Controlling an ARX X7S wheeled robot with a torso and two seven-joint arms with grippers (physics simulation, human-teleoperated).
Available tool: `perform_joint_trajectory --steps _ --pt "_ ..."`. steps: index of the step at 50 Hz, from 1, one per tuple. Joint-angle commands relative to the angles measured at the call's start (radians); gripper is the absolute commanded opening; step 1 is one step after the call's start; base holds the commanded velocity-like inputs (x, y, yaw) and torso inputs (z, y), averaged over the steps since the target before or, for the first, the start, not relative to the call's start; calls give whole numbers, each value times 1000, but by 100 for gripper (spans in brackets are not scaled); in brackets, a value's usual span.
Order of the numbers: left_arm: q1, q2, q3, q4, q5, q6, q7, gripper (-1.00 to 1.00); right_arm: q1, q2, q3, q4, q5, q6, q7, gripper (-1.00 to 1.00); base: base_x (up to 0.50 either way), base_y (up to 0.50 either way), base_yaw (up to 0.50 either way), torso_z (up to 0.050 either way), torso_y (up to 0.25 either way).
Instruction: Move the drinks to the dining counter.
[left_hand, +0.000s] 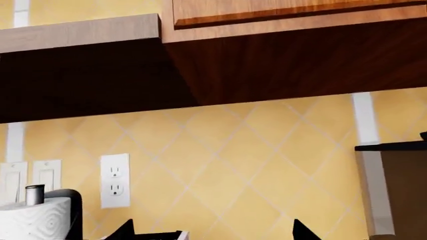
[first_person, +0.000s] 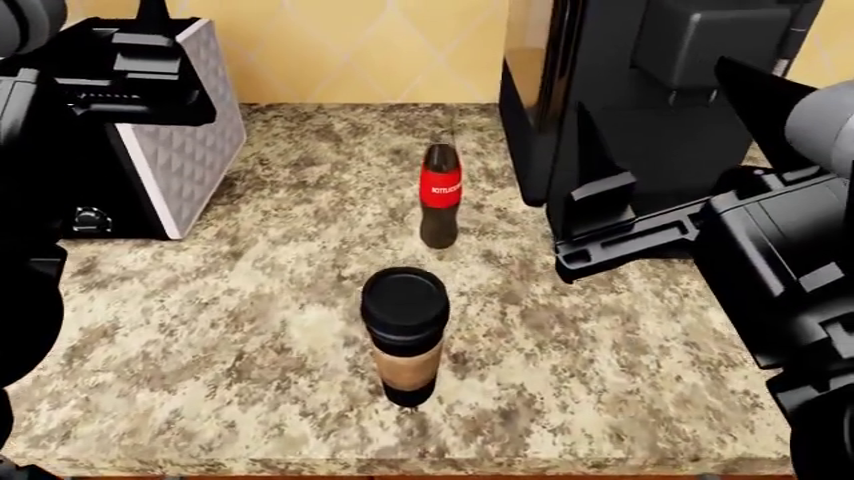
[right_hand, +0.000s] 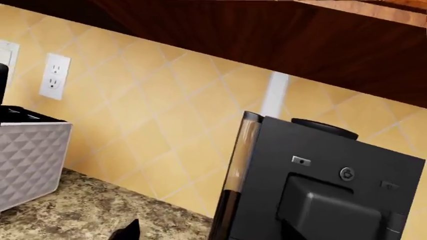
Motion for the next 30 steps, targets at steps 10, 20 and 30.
perform_joint_trajectory --steps 10,20,30 --pt "21 -13 -9 11 -9 15 2 100 -27 24 -88 24 48 -6 28 100 250 0 0 0 1" --pt "26 -13 -5 1 -8 24 -1 100 -75 89 -179 176 316 -128 153 100 0 0 0 0 0" --pt "10 -13 0 -2 -16 17 -6 100 -89 124 -173 163 485 -156 57 100 0 0 0 0 0"
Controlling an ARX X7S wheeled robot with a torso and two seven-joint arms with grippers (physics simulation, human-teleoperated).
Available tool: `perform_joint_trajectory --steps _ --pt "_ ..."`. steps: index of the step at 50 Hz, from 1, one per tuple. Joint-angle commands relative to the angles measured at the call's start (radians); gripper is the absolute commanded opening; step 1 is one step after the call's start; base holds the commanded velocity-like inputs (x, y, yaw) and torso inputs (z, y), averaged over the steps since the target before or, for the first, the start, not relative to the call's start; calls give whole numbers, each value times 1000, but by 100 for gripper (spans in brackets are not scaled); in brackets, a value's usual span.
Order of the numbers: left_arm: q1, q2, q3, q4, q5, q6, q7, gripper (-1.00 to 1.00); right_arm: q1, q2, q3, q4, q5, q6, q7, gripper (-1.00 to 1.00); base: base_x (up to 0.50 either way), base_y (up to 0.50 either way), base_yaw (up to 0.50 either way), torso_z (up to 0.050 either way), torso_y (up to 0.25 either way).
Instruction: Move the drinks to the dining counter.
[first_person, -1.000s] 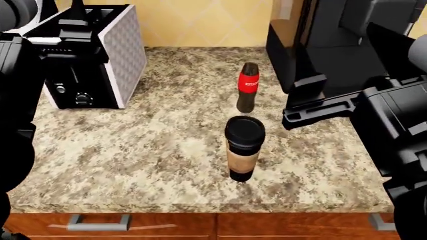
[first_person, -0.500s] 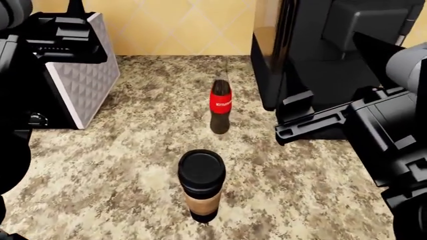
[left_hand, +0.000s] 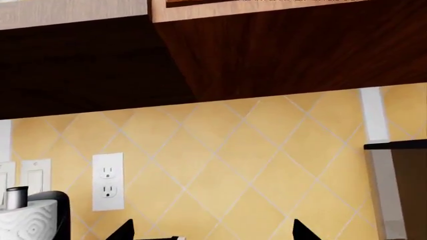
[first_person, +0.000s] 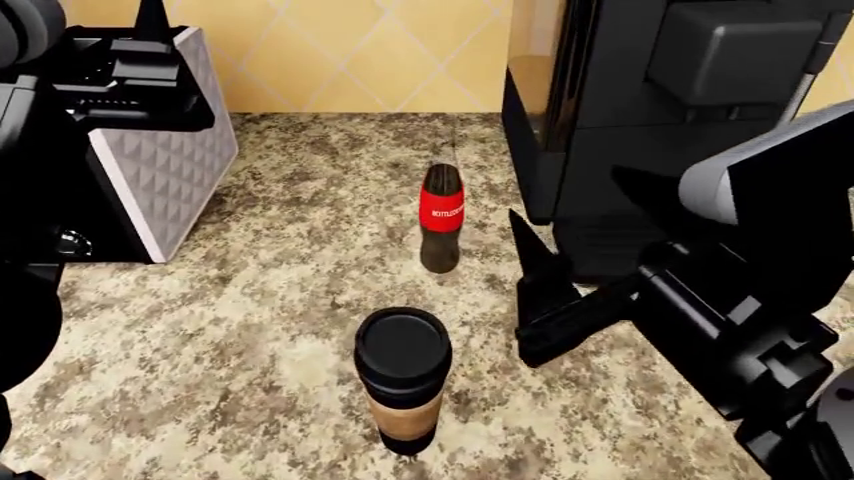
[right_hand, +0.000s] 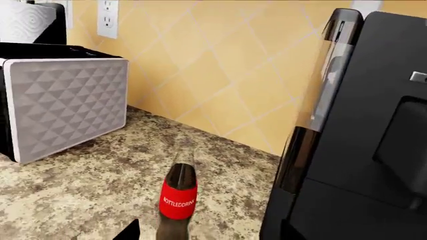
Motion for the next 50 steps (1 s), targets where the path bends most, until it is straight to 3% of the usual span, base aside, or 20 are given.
perform_joint_trajectory --steps 1,6,19,28,41,50 --pt "-9 -1 4 -4 -6 -1 -4 100 -28 55 -21 41 201 -45 -42 100 0 0 0 0 0" --pt "0 -4 6 -10 -1 9 -4 100 -148 79 144 43 224 -15 -174 100 0 0 0 0 0" --pt "-1 -7 24 -14 2 14 -11 100 -270 79 350 27 316 -57 -282 100 0 0 0 0 0" --pt "-8 -6 28 -14 -1 12 -17 100 -270 128 261 -14 463 -140 -267 100 0 0 0 0 0" --pt "-10 -4 35 -26 -1 22 -21 100 -239 129 82 -82 489 -109 -262 100 0 0 0 0 0" --pt "-16 -5 33 -18 -11 15 -26 100 -255 120 58 -64 447 -69 -269 100 0 0 0 0 0"
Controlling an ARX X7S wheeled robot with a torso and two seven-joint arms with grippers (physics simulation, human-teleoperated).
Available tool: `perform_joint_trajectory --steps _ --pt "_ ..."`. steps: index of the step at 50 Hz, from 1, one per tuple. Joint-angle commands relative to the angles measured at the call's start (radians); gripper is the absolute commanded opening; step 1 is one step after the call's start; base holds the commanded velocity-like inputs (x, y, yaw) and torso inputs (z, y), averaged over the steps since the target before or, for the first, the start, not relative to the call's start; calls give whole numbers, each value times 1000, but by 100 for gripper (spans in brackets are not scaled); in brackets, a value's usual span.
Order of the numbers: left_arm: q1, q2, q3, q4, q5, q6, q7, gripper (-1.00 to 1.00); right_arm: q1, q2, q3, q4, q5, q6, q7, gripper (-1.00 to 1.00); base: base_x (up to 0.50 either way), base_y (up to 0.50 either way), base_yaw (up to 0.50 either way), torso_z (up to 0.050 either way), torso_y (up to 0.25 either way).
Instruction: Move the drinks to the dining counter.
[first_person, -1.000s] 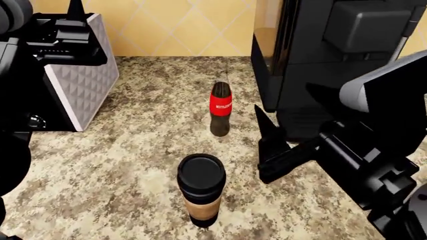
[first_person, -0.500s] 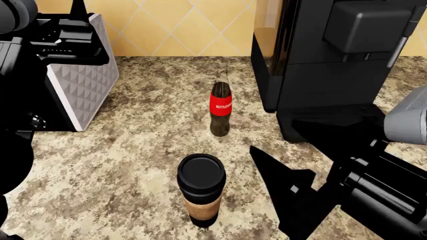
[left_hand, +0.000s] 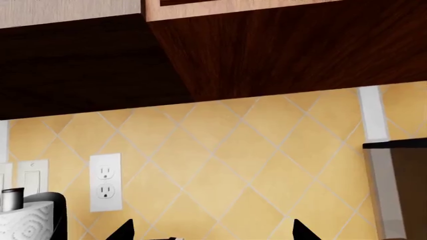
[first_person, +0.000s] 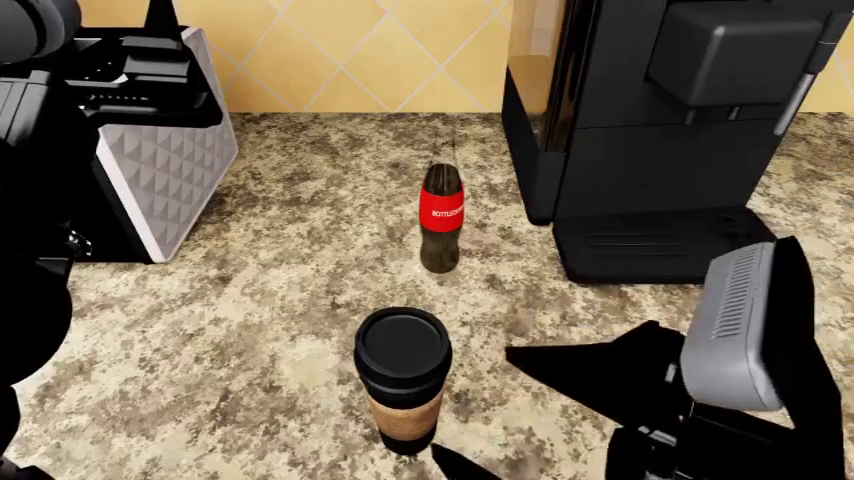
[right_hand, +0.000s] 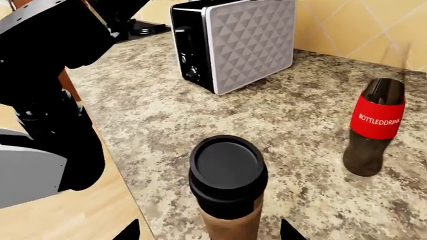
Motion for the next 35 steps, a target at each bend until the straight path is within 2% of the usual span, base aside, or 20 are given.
perform_joint_trajectory --steps 1,15,35 --pt "-1 -1 -1 2 -7 0 -5 100 -15 -12 -59 3 -24 38 -13 100 0 0 0 0 0" --pt "15 -6 -10 2 -13 11 -5 100 -66 2 -9 20 -74 80 -31 100 0 0 0 0 0" --pt "15 -10 -9 4 -23 10 -13 100 -19 -106 -31 137 -270 228 -151 100 0 0 0 0 0"
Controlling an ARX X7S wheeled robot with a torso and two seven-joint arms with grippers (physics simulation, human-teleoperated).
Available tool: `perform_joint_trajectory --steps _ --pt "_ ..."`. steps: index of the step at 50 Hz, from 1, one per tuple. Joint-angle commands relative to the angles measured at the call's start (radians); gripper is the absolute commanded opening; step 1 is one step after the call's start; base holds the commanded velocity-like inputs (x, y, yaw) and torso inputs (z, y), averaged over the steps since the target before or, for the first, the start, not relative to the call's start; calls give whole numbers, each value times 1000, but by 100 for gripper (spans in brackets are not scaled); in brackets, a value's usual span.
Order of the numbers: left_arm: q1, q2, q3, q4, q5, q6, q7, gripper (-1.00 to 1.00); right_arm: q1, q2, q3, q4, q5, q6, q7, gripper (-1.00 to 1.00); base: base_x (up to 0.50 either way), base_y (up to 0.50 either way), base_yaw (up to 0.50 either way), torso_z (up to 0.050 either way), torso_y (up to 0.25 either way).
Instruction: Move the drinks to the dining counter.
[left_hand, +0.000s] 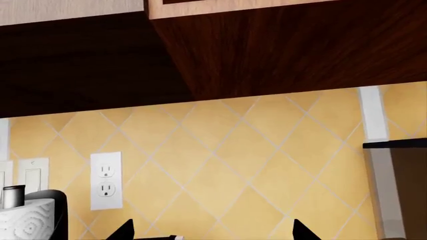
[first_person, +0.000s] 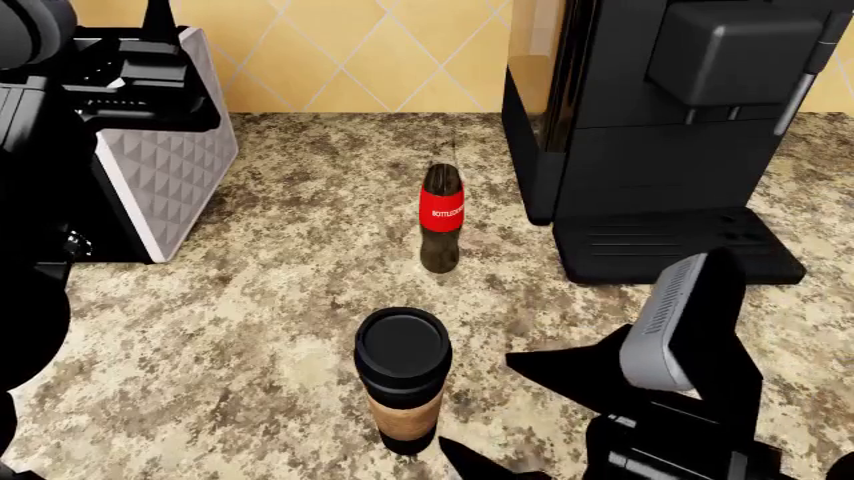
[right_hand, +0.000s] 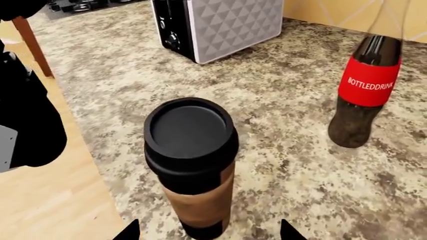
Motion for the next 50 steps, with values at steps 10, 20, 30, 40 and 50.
perform_joint_trajectory --steps 10,20,30,40,50 --pt "7 -5 3 -7 -4 11 -4 100 34 -99 -2 113 -200 138 -163 100 0 0 0 0 0" --pt "19 -6 10 -15 2 34 0 100 40 -163 -54 144 -354 170 -340 100 0 0 0 0 0" --pt "32 -8 3 -17 -1 44 -1 100 57 -156 -107 149 -416 137 -413 100 0 0 0 0 0" --pt "36 -9 8 -17 -3 51 -2 100 63 -156 -134 157 -486 125 -479 100 0 0 0 0 0" --pt "43 -13 5 -15 -7 58 -1 100 78 -177 -188 168 -572 115 -565 100 0 0 0 0 0"
